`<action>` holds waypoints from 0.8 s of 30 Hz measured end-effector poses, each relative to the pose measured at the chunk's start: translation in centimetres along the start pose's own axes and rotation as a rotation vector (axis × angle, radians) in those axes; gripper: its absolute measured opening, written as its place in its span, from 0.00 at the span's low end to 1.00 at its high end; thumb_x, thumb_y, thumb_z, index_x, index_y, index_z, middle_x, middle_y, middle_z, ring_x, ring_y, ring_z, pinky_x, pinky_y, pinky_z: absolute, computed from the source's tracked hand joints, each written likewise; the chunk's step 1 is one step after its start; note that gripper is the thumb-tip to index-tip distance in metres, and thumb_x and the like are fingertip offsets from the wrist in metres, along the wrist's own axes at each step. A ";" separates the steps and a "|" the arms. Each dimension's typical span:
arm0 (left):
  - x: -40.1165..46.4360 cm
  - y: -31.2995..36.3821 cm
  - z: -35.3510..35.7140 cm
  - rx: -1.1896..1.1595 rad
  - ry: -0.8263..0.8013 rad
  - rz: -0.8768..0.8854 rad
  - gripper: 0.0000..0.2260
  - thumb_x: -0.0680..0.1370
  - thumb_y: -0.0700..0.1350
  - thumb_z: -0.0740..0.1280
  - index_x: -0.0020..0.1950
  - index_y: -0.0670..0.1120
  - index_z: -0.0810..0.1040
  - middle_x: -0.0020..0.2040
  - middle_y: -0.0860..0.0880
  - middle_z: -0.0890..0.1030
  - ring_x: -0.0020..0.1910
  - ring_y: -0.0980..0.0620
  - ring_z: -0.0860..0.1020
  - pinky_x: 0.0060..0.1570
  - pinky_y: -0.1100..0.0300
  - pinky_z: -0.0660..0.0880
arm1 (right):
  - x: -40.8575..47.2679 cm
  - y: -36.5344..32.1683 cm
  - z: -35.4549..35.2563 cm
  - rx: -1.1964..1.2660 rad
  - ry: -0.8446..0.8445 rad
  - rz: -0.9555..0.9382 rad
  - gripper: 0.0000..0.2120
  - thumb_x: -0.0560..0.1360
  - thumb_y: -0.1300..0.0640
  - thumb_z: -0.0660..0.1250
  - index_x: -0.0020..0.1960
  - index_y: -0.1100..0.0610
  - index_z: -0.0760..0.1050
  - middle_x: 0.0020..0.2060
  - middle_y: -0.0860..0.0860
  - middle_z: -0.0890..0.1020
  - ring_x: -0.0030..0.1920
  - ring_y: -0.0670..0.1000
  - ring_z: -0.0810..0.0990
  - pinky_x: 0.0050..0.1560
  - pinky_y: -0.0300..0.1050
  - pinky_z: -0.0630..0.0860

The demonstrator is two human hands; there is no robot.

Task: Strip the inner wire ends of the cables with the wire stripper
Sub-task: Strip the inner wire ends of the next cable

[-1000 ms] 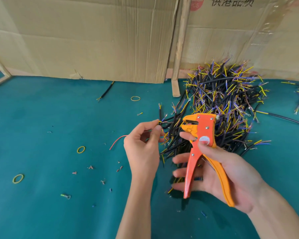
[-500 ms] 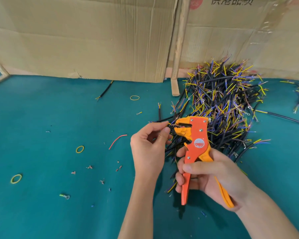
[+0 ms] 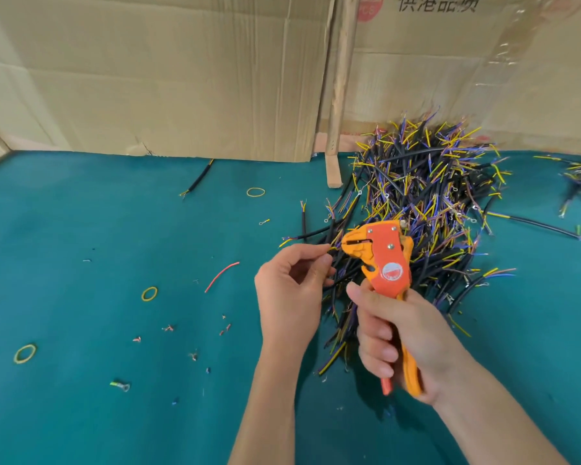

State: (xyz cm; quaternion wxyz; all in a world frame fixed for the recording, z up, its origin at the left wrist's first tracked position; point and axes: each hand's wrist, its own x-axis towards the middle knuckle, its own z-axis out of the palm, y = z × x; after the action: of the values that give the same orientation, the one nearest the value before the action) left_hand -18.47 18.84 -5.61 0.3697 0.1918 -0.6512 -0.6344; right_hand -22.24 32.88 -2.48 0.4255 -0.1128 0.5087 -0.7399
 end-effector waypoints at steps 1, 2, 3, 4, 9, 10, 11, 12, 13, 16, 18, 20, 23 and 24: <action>0.1 -0.1 0.0 0.004 0.006 -0.004 0.11 0.76 0.31 0.71 0.44 0.48 0.85 0.34 0.50 0.84 0.34 0.54 0.83 0.37 0.65 0.78 | -0.1 -0.1 -0.3 0.023 -0.042 -0.002 0.19 0.67 0.58 0.81 0.36 0.56 0.68 0.26 0.53 0.64 0.20 0.50 0.63 0.21 0.40 0.65; 0.1 -0.2 -0.1 -0.006 0.014 -0.007 0.11 0.77 0.32 0.71 0.44 0.48 0.85 0.34 0.49 0.84 0.33 0.55 0.82 0.35 0.64 0.77 | -0.3 -0.4 -0.6 0.067 -0.093 -0.015 0.17 0.66 0.58 0.81 0.38 0.57 0.71 0.27 0.55 0.66 0.22 0.52 0.67 0.24 0.44 0.69; 0.2 -0.3 -0.2 -0.008 0.026 -0.004 0.11 0.77 0.32 0.71 0.44 0.48 0.85 0.34 0.49 0.84 0.31 0.55 0.80 0.34 0.63 0.76 | -0.4 -0.7 -0.9 0.111 -0.139 -0.029 0.17 0.65 0.59 0.82 0.42 0.58 0.74 0.30 0.56 0.69 0.25 0.54 0.70 0.27 0.48 0.72; 0.3 -0.3 -0.3 0.002 0.039 0.001 0.10 0.77 0.33 0.71 0.44 0.49 0.84 0.33 0.48 0.84 0.29 0.56 0.79 0.33 0.62 0.75 | -0.4 -0.9 -1.2 0.142 -0.164 -0.035 0.17 0.64 0.59 0.82 0.45 0.59 0.76 0.32 0.58 0.71 0.28 0.56 0.72 0.31 0.51 0.75; 0.4 -0.4 -0.5 0.101 0.075 0.045 0.09 0.79 0.38 0.69 0.48 0.52 0.84 0.31 0.50 0.80 0.27 0.56 0.74 0.31 0.63 0.68 | 0.0 -1.1 -2.3 0.157 -0.085 -0.062 0.15 0.65 0.63 0.76 0.51 0.61 0.79 0.40 0.64 0.78 0.38 0.61 0.79 0.42 0.57 0.81; 0.3 -0.5 -0.5 0.145 0.071 0.062 0.10 0.79 0.38 0.69 0.50 0.52 0.84 0.31 0.50 0.80 0.27 0.56 0.74 0.31 0.64 0.67 | 0.0 -1.1 -2.5 0.166 -0.061 -0.063 0.16 0.65 0.63 0.75 0.51 0.61 0.79 0.41 0.65 0.79 0.38 0.62 0.80 0.43 0.58 0.81; 0.4 -0.4 -0.5 0.175 0.061 0.075 0.11 0.80 0.37 0.68 0.51 0.52 0.85 0.31 0.51 0.79 0.27 0.57 0.73 0.30 0.66 0.67 | 0.1 -1.0 -2.5 0.168 -0.044 -0.072 0.16 0.64 0.62 0.75 0.51 0.61 0.79 0.43 0.66 0.80 0.39 0.62 0.80 0.43 0.57 0.81; 0.4 -0.4 -0.5 0.192 0.042 0.083 0.11 0.80 0.37 0.68 0.52 0.52 0.85 0.32 0.52 0.78 0.26 0.58 0.72 0.30 0.68 0.66 | 0.1 -1.0 -2.5 0.160 -0.030 -0.092 0.17 0.64 0.61 0.75 0.51 0.62 0.80 0.46 0.67 0.81 0.39 0.62 0.81 0.44 0.57 0.81; 0.3 -0.3 -0.5 0.211 0.016 0.087 0.12 0.80 0.37 0.67 0.53 0.52 0.85 0.32 0.54 0.77 0.27 0.58 0.72 0.31 0.68 0.66 | 0.2 -0.9 -2.5 0.142 -0.019 -0.118 0.17 0.63 0.61 0.75 0.52 0.62 0.81 0.49 0.68 0.82 0.40 0.62 0.81 0.44 0.57 0.82; 0.1 0.0 -0.4 0.238 -0.142 0.063 0.14 0.79 0.37 0.66 0.51 0.54 0.86 0.31 0.57 0.77 0.27 0.57 0.73 0.33 0.65 0.69 | 0.4 -0.8 -2.5 0.088 0.016 -0.194 0.20 0.65 0.61 0.74 0.56 0.65 0.81 0.55 0.65 0.82 0.41 0.63 0.82 0.45 0.57 0.81; -0.1 0.2 -0.5 0.147 -0.277 -0.004 0.15 0.79 0.37 0.65 0.51 0.55 0.86 0.33 0.55 0.78 0.28 0.55 0.72 0.33 0.63 0.70 | 0.4 -0.8 -2.7 0.062 0.027 -0.215 0.22 0.65 0.61 0.74 0.59 0.65 0.81 0.53 0.65 0.81 0.41 0.62 0.82 0.45 0.57 0.81; -0.1 0.3 -0.6 0.080 -0.342 -0.052 0.15 0.79 0.36 0.65 0.51 0.55 0.86 0.34 0.51 0.79 0.28 0.53 0.71 0.32 0.63 0.69 | 0.4 -0.9 -2.7 0.031 0.013 -0.233 0.23 0.65 0.61 0.74 0.60 0.63 0.82 0.51 0.65 0.81 0.41 0.62 0.82 0.45 0.57 0.81; 0.0 0.3 -0.6 0.074 -0.337 -0.107 0.09 0.76 0.43 0.68 0.48 0.53 0.86 0.32 0.52 0.78 0.27 0.53 0.70 0.30 0.65 0.68 | 0.3 -1.0 -2.7 -0.021 0.001 -0.251 0.23 0.66 0.61 0.74 0.61 0.61 0.82 0.49 0.66 0.82 0.42 0.62 0.82 0.45 0.57 0.81; -0.1 0.3 -0.5 0.068 -0.336 -0.126 0.07 0.74 0.45 0.69 0.47 0.53 0.86 0.32 0.52 0.78 0.28 0.53 0.71 0.31 0.65 0.68 | 0.3 -1.0 -2.6 -0.030 -0.001 -0.245 0.24 0.66 0.61 0.74 0.62 0.61 0.82 0.48 0.67 0.82 0.42 0.63 0.82 0.45 0.57 0.81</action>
State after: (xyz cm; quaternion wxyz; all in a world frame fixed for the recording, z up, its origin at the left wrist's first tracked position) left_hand -17.98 18.57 -5.37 0.2087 0.1361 -0.7115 -0.6570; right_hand -24.52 34.50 -2.86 0.3303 -0.1809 0.5020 -0.7785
